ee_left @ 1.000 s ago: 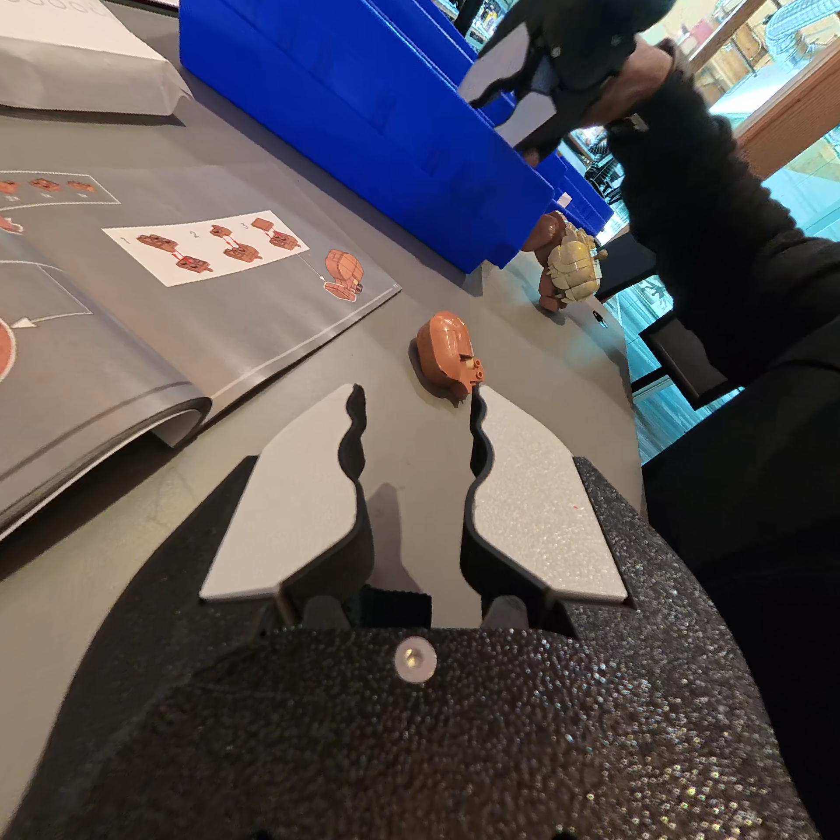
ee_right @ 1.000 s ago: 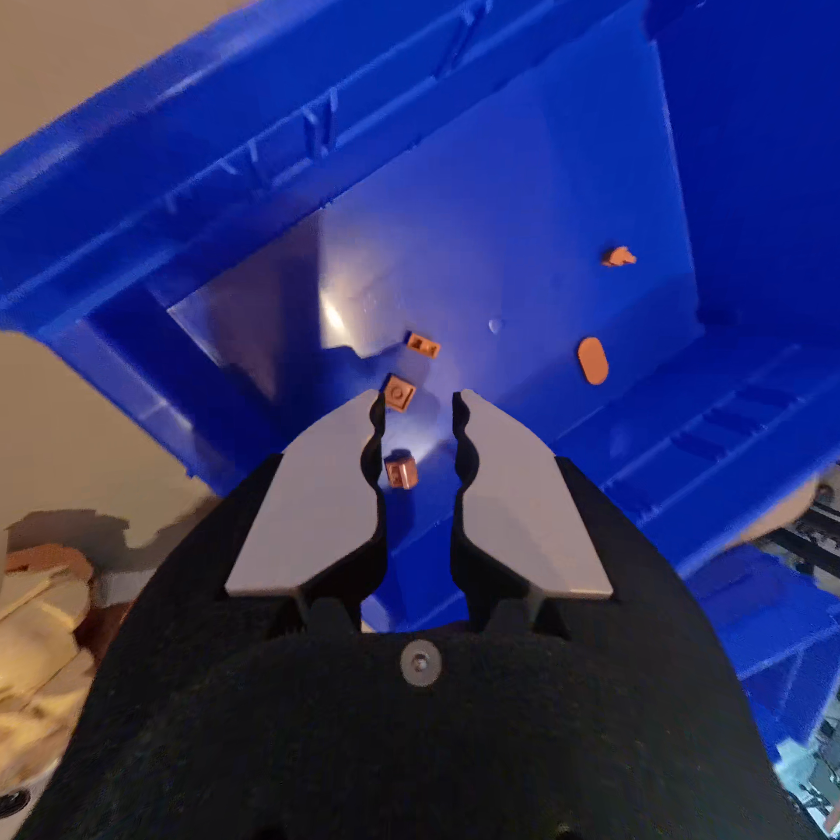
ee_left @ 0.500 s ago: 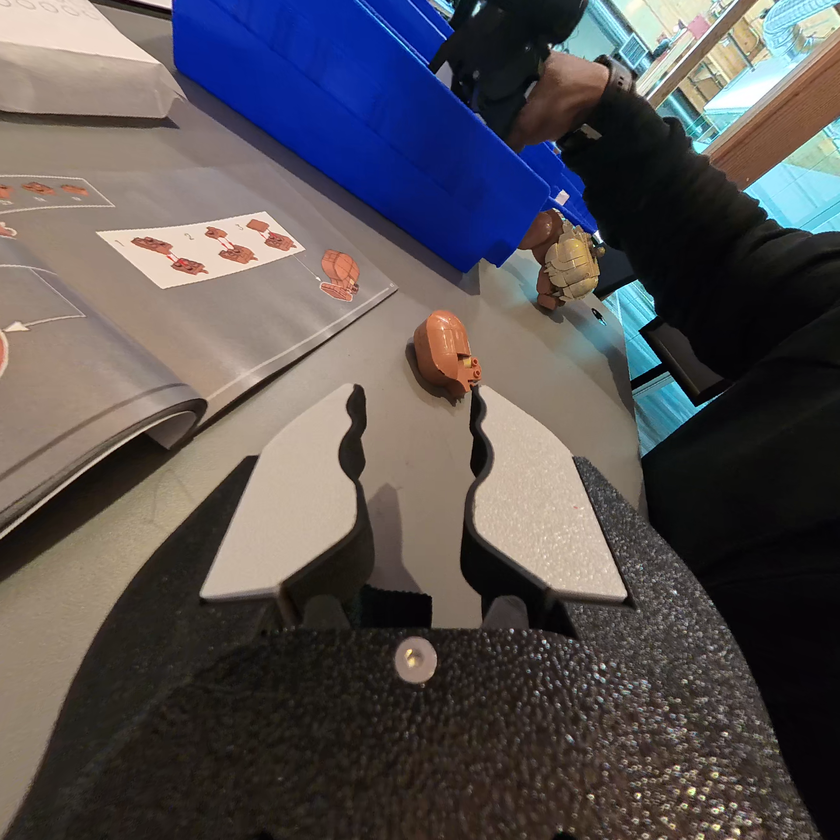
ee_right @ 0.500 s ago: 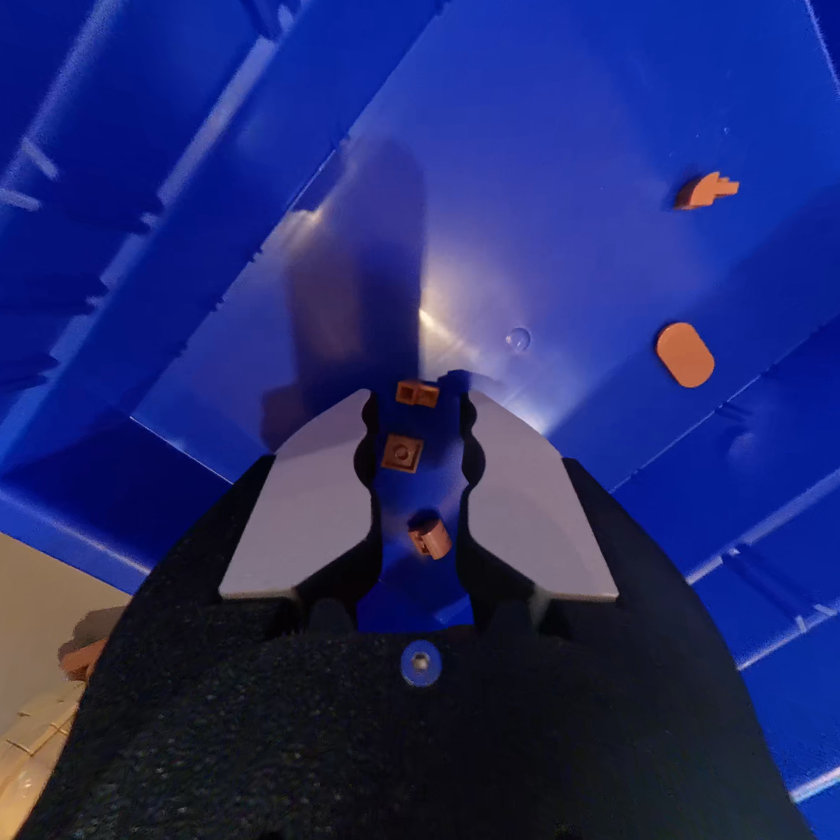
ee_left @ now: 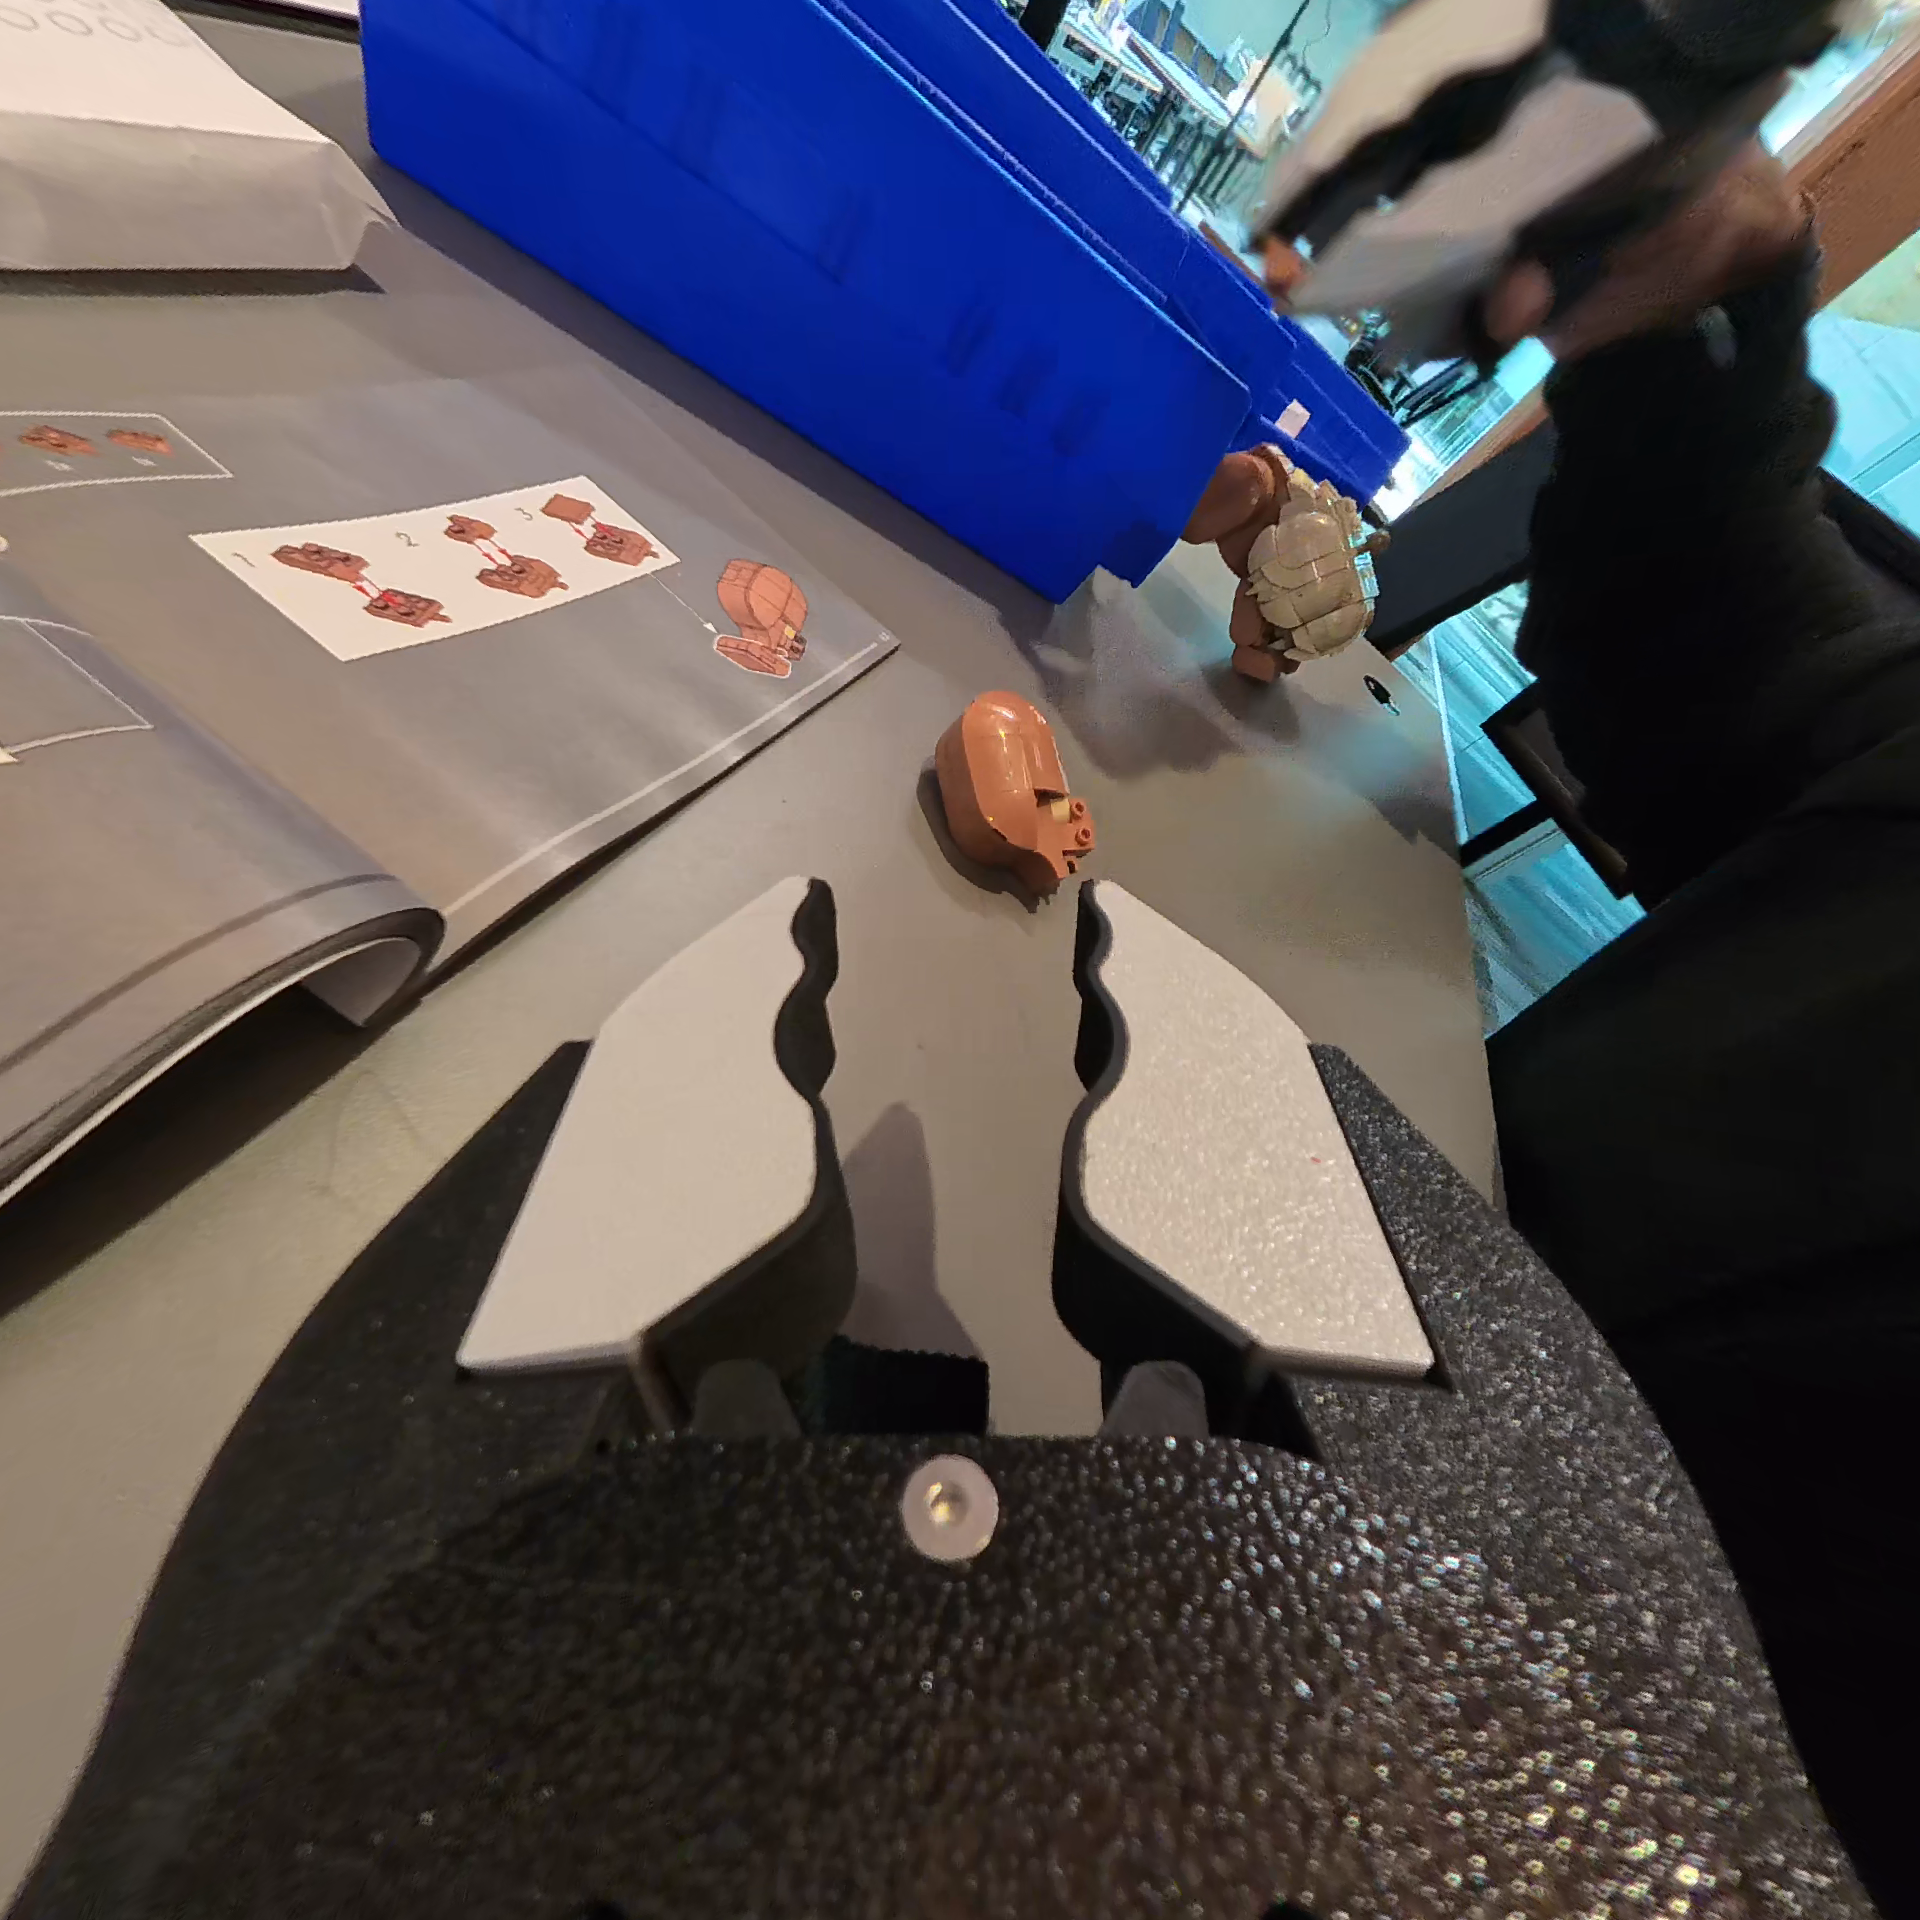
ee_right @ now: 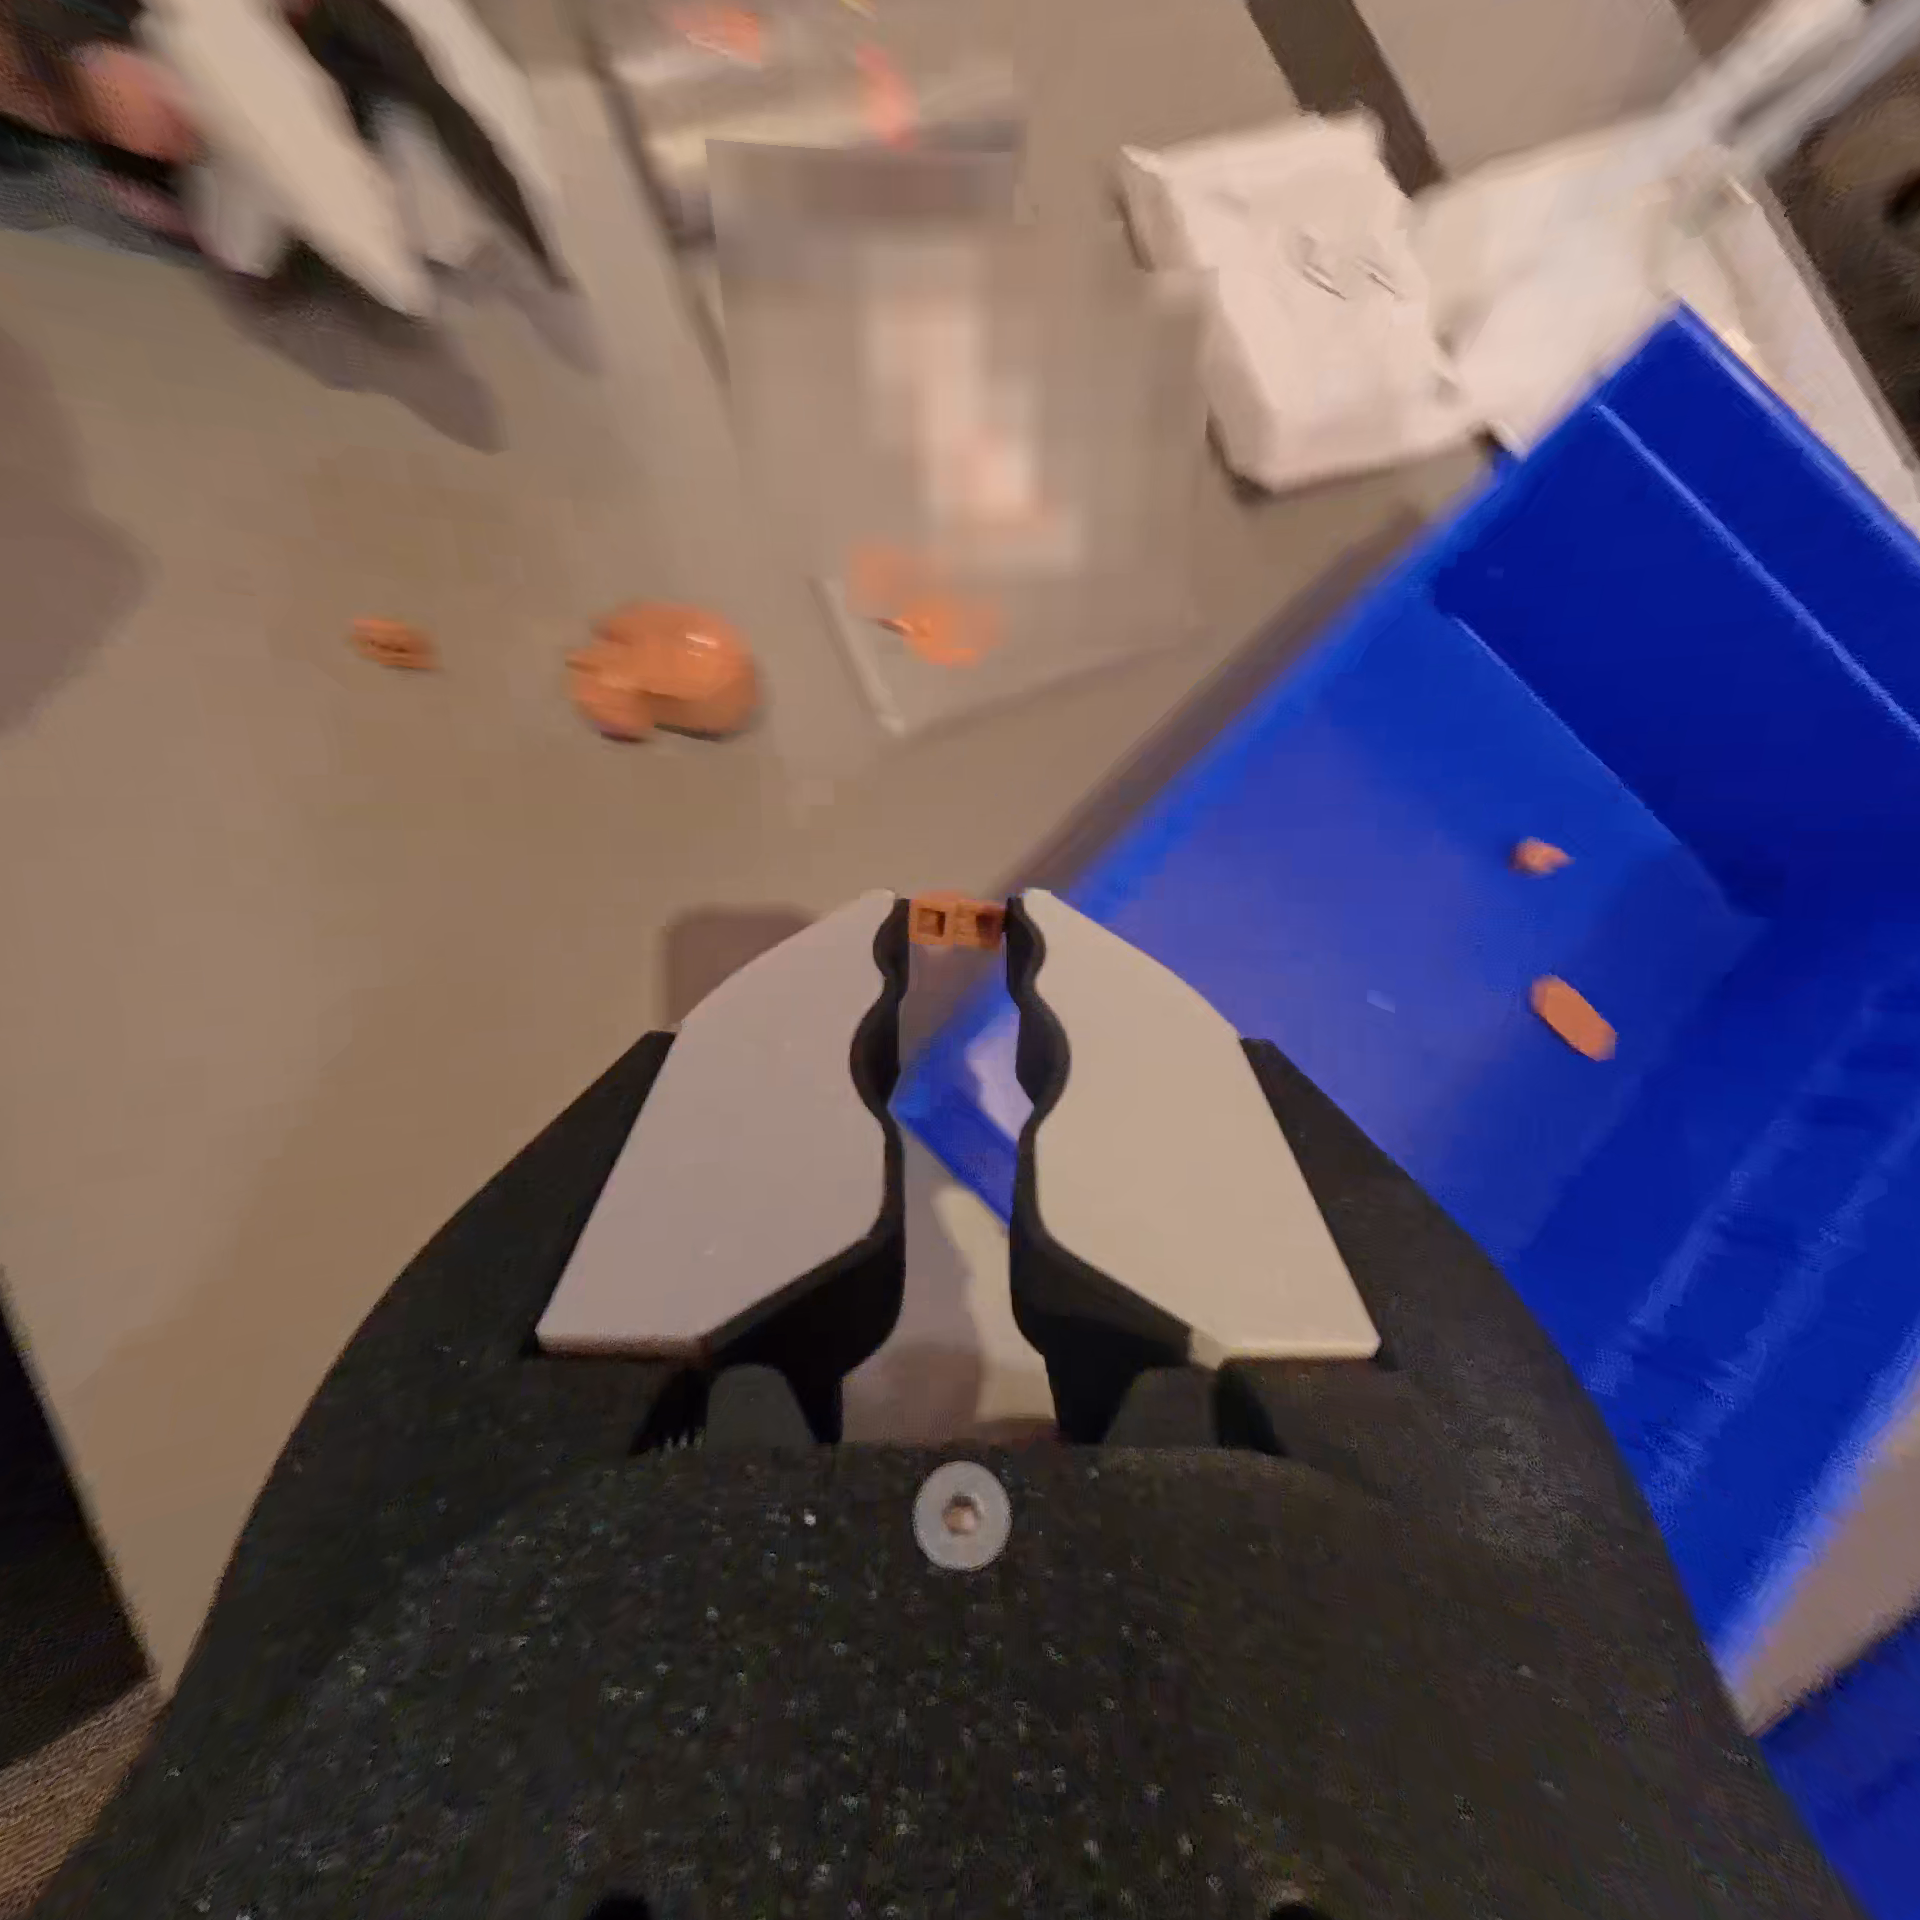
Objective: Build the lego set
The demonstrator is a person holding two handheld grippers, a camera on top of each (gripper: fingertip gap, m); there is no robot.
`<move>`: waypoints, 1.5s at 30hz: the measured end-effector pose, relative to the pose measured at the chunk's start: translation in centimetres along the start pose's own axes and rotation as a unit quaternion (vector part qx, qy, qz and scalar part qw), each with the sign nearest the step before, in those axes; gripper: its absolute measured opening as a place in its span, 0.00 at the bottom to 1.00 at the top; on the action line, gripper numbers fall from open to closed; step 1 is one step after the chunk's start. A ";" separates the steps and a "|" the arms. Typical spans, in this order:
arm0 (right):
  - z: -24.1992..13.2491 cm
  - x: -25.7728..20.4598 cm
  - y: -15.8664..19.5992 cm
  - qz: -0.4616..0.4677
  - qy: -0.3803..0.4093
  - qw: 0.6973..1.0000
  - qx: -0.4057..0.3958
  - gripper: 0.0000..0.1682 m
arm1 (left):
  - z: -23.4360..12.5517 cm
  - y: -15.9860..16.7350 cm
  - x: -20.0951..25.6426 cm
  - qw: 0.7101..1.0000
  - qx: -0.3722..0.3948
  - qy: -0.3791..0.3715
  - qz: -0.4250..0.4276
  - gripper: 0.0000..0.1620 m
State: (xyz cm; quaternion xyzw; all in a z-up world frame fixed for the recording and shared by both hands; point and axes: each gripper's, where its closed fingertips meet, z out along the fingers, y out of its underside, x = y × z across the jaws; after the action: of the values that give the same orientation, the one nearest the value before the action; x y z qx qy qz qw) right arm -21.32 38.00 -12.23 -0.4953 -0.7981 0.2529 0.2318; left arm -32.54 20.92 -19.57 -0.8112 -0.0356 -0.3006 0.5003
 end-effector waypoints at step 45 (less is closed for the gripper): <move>14.5 21.6 6.2 0.117 0.054 0.978 -0.167 0.09 | -0.2 -0.3 -0.1 1.000 0.011 0.007 -0.014 0.27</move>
State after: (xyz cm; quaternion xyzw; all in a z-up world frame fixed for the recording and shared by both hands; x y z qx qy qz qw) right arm -34.84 57.41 -24.65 -0.6297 -0.7520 0.1146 0.1579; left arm -32.81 20.90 -19.34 -0.8030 -0.0468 -0.3133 0.5048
